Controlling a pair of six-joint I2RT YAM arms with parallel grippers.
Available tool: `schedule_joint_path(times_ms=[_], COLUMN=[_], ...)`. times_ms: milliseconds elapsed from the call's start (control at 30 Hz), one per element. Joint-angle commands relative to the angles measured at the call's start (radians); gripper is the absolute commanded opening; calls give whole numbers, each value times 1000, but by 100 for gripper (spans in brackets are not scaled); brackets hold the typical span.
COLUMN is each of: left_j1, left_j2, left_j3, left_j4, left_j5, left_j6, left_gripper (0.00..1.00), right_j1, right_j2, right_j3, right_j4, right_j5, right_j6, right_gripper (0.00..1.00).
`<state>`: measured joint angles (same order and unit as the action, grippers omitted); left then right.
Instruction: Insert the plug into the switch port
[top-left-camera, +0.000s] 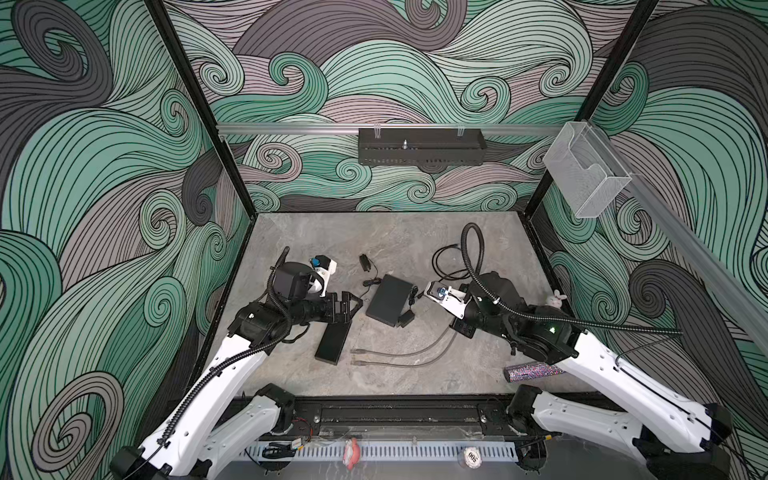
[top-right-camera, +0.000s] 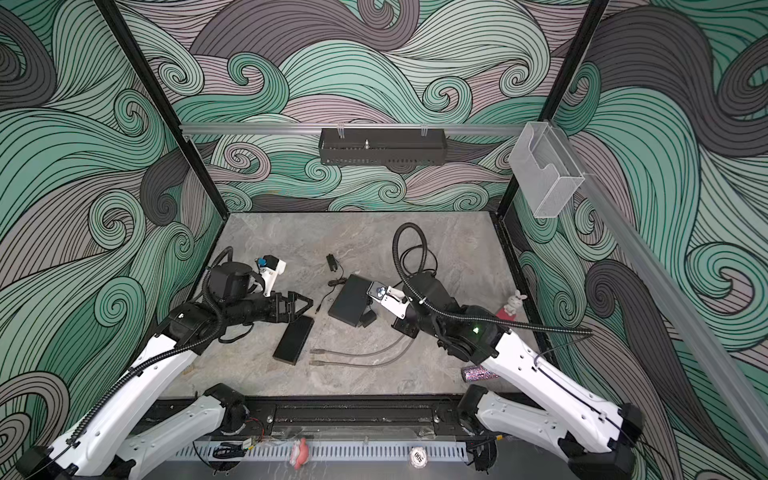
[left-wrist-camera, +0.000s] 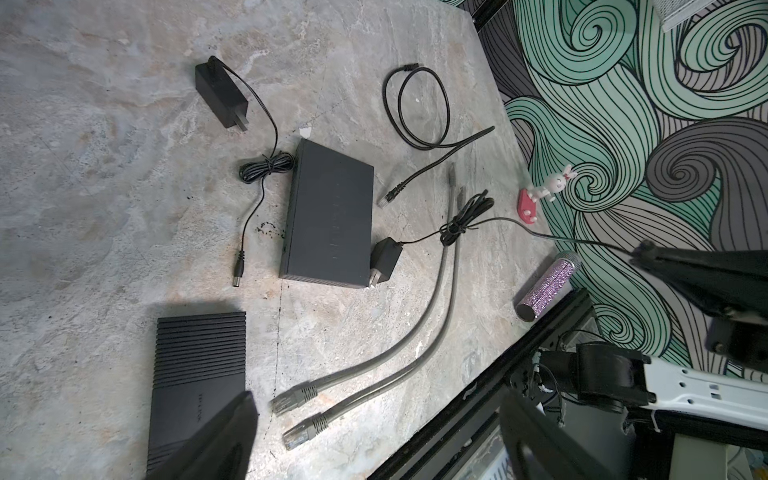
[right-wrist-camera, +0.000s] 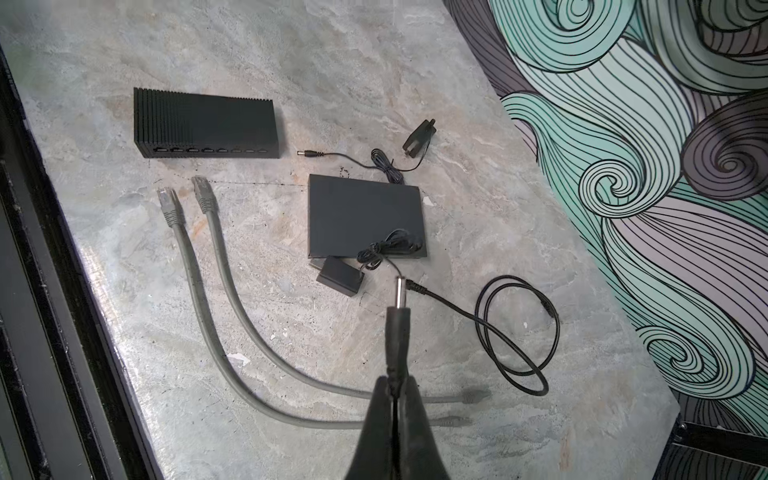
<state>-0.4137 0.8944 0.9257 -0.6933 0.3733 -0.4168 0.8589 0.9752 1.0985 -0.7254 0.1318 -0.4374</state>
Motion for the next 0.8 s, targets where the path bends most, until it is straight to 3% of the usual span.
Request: schedule_joint_path(times_ms=[0,200,400,600,767], left_j1=[7,19,72,172,204], left_j2=[19,74,72,41,-33], left_j3=[18,44,-33,-169,-307], left_j4=[30,-13,47,137,205], left_j5=[5,-57,-28,7,-21], left_j6=[-1,-34,-125,-246,-302], left_gripper=[93,95,98,87,73], right_j1=[-31,-42,45,131,182], right_j2=[51,115,208,303,459], right_j3=[118,200,131,-60,-55], right_j4=[-40,-48,-27,185,218], right_j5=[-23,18,-113,-296,-371], right_j6=[-17,-88,-94,17,50], right_gripper=[0,0,0,0,0])
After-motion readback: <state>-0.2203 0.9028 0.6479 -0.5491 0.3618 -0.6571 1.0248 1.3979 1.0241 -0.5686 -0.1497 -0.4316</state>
